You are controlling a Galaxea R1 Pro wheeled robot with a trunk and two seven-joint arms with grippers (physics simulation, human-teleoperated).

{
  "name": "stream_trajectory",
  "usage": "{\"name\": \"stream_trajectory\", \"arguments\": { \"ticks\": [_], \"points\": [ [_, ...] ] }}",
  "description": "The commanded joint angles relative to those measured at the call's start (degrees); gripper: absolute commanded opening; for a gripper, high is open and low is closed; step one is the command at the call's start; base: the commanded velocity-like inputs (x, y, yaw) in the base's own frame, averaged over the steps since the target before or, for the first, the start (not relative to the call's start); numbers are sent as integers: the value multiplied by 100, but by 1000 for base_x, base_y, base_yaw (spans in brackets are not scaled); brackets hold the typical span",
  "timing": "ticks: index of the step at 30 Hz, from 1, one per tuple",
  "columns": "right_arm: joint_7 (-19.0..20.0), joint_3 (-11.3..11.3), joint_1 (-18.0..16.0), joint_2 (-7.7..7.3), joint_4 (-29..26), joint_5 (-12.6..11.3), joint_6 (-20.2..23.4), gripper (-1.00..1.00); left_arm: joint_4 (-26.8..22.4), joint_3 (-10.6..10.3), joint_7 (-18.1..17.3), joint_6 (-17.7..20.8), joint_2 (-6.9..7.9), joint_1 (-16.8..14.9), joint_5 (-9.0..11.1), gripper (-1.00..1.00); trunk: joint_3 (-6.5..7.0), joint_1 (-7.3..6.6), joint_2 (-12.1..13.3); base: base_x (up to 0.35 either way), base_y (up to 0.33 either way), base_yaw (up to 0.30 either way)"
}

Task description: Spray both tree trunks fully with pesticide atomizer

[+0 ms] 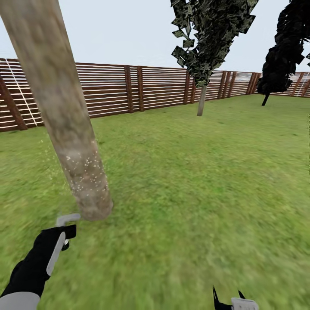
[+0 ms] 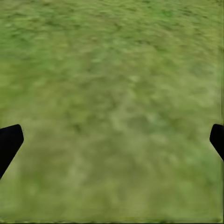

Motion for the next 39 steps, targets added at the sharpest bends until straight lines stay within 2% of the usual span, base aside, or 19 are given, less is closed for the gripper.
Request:
{"name": "stream_trajectory", "arguments": {
  "ticks": [1, 3, 6, 8, 9, 10, 12, 13, 14, 16, 18, 19, 23, 24, 25, 26, 29, 33, 39],
  "points": [
    [0, 0, 0, 0, 0, -3, 2, 100, 197, -2, -4, -282, -45, 61, -20, -100, 1, -1, 0, -328, 0, 0],
    [0, -2, 0, -2, 0, -6, 7, 100, 950, -20, -8, -1054, -132, 107, -33, -100, 1, -1, 0, -333, 0, 0],
    [7, -2, 0, -34, 0, -1, 22, 100, 2204, -614, -313, -2375, -154, 118, -52, -100, 1, -1, 0, -334, 0, 0],
    [20, 101, -2, -37, -31, 71, 285, 100, 2744, -1130, -1056, -3077, -145, 119, -80, -100, 1, -1, 0, -322, 0, 0],
    [24, 538, -39, -33, -256, 495, 888, 100, 3086, -1514, -1988, -3465, -95, 119, -123, -100, 1, -1, 0, -258, 0, 0],
    [26, 773, -157, -20, -676, 891, 1470, 100, 3331, -1669, -2586, -3846, -77, 117, -225, -100, 1, -1, 0, -112, 0, 0],
    [329, 912, -423, 1, -1641, 1714, 2694, 100, 3537, -1790, -3466, -4304, -72, 112, -723, -100, 1, -1, 0, -35, 0, 0],
    [891, 930, -530, 5, -1928, 2019, 3135, 100, 3568, -1806, -3819, -4369, -82, 111, -1054, -100, 1, -1, 0, -12, 0, 0],
    [1803, 937, -683, 7, -2202, 2219, 3474, 100, 3593, -1811, -4213, -4395, -87, 109, -1504, -100, 1, -1, 0, -5, 0, 0],
    [2695, 939, -867, 8, -2471, 2321, 3647, 100, 3611, -1819, -4817, -4380, -76, 78, -2050, -100, 1, -1, 0, -2, 0, 0],
    [3159, 941, -947, 9, -2657, 2361, 3696, 100, 3616, -1818, -5645, -4346, -105, 45, -2746, -100, 1, -1, 0, 0, 0, 0],
    [3538, 943, -970, 9, -2757, 2379, 3711, 100, 3612, -1801, -6108, -4311, -156, 31, -3485, -100, 1, -1, 0, 0, 0, 0],
    [4110, 949, -975, -8, -2780, 2572, 3717, 100, 3583, -1807, -6211, -3858, -229, 14, -3754, -100, 1, -1, 0, 0, 0, 0],
    [4185, 948, -977, -2, -2784, 2779, 3724, 100, 3571, -1845, -6211, -3778, -325, 12, -3814, -100, 1, -1, 0, 0, 0, 0],
    [4228, 954, -976, 18, -2787, 3091, 3732, 100, 3545, -1954, -6200, -3672, -580, 7, -4208, -100, 1, -1, 0, 0, 0, 0],
    [4238, 956, -976, 22, -2787, 3194, 3734, -100, 3534, -1975, -6195, -3601, -708, 3, -4459, -100, 1, -1, 0, 0, 0, 0],
    [4803, 958, -982, 35, -2797, 3320, 3735, -100, 3530, -1988, -6060, -3359, -987, -48, -4918, -100, 1, -1, 0, 0, 0, 0],
    [4925, 958, -984, 84, -2869, 3333, 3735, -100, 3536, -1987, -6032, -3352, -1051, -49, -4931, -100, 1, -1, 0, 0, 0, 0],
    [4931, 953, -1030, 192, -2874, 3335, 3744, -100, 3528, -1974, -6029, -3430, -1406, -48, -4911, -100, 1, -1, 0, 0, 0, 0]
  ]
}}
